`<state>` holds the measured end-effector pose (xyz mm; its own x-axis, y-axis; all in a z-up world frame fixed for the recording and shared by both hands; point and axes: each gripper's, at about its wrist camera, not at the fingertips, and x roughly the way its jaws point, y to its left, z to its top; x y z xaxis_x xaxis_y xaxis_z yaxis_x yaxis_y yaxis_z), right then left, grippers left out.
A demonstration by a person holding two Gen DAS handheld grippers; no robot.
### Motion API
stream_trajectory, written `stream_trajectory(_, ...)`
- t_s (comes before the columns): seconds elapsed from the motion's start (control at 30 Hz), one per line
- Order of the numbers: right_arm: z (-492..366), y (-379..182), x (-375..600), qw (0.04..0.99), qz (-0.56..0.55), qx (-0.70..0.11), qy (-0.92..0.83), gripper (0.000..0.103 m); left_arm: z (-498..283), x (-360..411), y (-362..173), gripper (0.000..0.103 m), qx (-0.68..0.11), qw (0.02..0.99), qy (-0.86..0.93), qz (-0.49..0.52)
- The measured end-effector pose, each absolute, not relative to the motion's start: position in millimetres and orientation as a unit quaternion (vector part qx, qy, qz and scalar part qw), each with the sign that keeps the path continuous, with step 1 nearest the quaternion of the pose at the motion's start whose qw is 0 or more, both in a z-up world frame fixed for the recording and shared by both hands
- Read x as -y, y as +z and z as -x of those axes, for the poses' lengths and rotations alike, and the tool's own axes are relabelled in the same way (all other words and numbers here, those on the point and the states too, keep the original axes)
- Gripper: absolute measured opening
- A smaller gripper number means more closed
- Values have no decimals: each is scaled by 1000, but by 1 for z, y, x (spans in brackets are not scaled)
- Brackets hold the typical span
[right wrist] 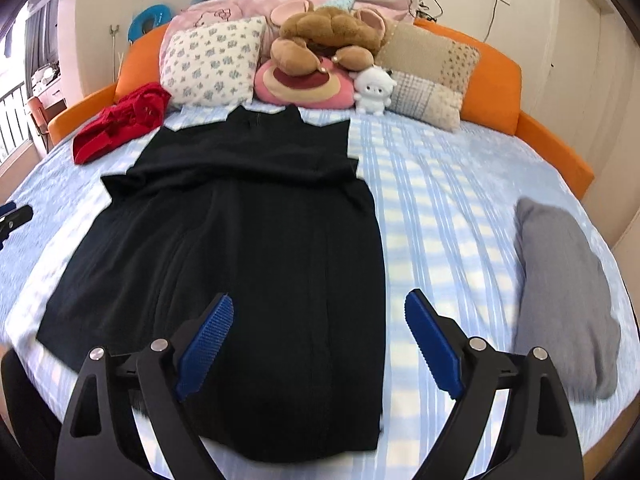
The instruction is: Fold large clothes
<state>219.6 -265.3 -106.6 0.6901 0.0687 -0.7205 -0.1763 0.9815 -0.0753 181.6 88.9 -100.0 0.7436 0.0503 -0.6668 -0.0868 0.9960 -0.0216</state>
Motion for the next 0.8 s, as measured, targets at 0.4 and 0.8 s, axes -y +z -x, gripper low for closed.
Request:
stream_trajectory(0.4, -176, -141, 289, 901, 42, -428, 61, 87, -134, -136, -168, 92, -434, 891, -9, 133)
stream_trajectory(0.8, -179, -186, 313, 889, -5, -453, 65, 87, -127, -107, -217, 92, -482, 858, -50, 168)
